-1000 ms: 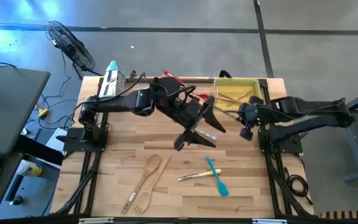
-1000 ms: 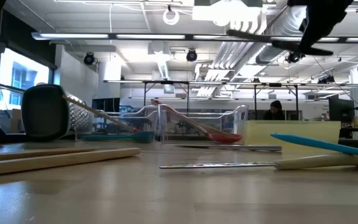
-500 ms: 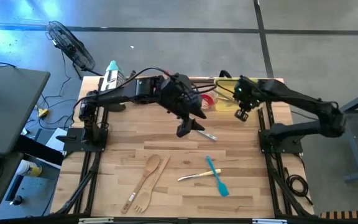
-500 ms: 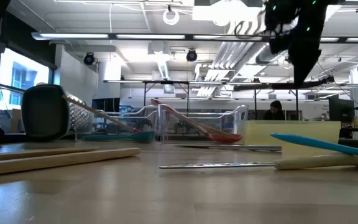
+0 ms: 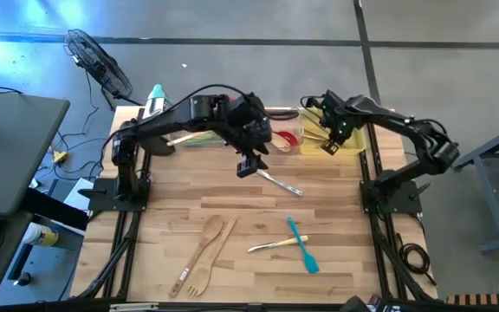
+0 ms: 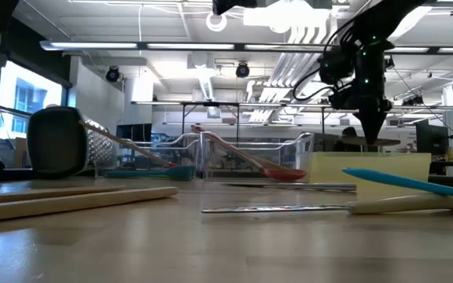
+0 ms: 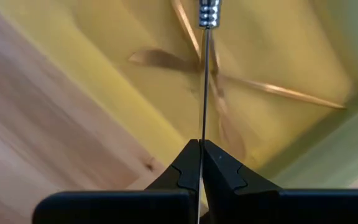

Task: Pick & Place Kitchen Items
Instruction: Put the green knife into the yellow bin, then put the brown serving spoon into the right transparent bin

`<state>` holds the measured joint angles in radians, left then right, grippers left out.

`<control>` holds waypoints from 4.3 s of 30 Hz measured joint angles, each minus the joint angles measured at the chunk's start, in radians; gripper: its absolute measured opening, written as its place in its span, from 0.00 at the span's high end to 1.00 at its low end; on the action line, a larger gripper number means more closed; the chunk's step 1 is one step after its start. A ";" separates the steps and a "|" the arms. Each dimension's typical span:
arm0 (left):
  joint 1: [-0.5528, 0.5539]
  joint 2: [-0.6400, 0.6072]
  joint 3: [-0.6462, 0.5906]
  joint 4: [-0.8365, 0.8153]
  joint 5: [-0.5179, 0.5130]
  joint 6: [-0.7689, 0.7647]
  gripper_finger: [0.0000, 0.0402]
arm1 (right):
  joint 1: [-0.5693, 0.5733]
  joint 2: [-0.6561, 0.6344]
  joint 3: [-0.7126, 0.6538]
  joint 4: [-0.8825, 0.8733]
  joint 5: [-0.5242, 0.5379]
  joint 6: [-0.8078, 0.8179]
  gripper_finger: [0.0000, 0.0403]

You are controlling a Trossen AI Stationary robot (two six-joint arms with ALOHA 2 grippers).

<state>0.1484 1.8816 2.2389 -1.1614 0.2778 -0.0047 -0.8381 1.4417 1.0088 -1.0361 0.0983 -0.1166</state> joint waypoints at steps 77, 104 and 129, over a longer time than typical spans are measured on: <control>-0.350 -0.009 0.000 -0.410 -0.027 -0.663 0.39 | 0.147 -0.425 0.000 0.136 -0.174 0.098 0.39; -0.865 0.006 0.000 -0.410 -0.348 -1.390 0.39 | 0.766 -0.451 0.000 0.473 -0.766 0.531 0.39; -0.848 0.026 -0.487 -0.338 -0.333 -1.325 0.39 | 1.657 -0.339 0.000 0.677 0.110 0.969 0.39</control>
<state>-0.6994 1.9076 1.7523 -1.4993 -0.0556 -1.3299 0.8190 1.1024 1.0088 -0.3586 0.2078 0.8525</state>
